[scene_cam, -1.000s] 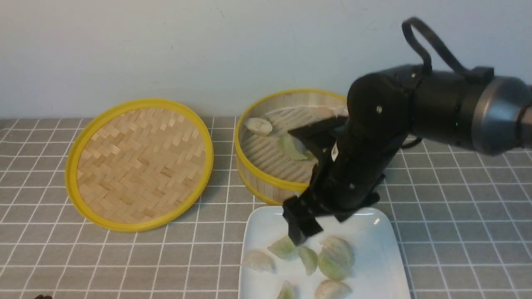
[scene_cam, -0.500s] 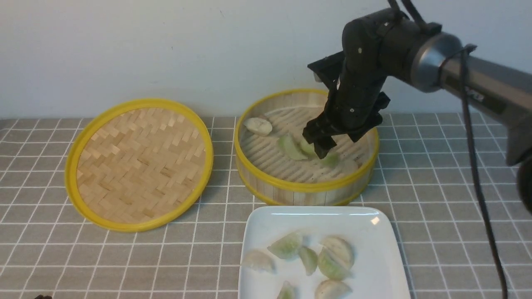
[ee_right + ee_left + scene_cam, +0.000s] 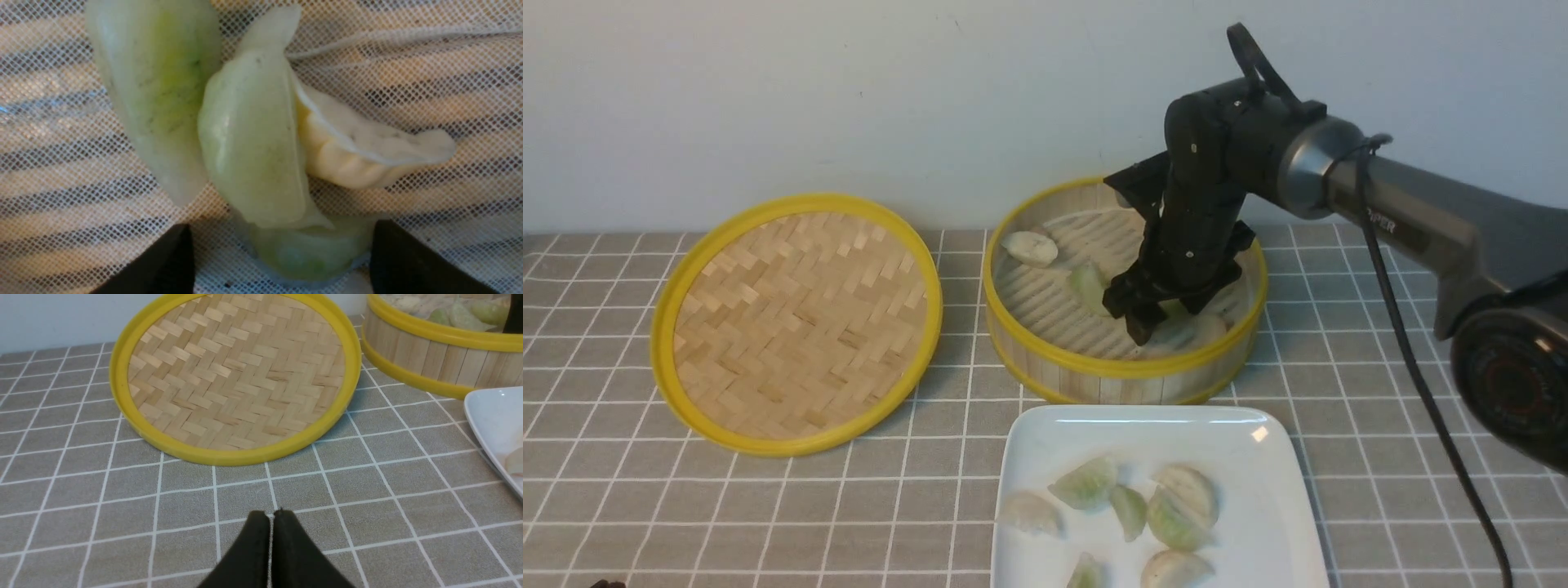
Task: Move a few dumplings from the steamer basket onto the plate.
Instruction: Use the right arm to grab a dumpling from inside the steamer, then use the right arm to put the dumpling into the plate
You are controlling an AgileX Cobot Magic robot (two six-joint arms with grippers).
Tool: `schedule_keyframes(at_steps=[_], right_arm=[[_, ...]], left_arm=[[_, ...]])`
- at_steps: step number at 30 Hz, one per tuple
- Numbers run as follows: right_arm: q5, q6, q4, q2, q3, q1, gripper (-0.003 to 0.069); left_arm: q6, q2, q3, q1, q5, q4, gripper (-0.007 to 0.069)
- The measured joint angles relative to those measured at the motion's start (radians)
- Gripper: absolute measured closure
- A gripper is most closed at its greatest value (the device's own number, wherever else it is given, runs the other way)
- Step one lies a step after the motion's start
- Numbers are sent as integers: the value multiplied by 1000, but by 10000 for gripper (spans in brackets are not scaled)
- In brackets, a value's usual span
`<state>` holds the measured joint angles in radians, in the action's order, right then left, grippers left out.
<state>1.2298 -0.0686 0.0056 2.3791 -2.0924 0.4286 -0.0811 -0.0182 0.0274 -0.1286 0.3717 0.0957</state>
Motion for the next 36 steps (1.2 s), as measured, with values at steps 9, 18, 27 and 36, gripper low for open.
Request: schedule_keyframes(at_steps=[9,18,27,36], right_arm=[[8,0,4,5,-24,0,329],[9,20,58,-116,-40,0,329],[7,13,210,-474,421,68,329],[-8,27,247,-515,686,240,329]], left_arm=[[0,0,0,0,0,0,629],[0,0,0,0,0,0,629],[0,0,0,0,0,0,629],[0,0,0,0,0,0,629]])
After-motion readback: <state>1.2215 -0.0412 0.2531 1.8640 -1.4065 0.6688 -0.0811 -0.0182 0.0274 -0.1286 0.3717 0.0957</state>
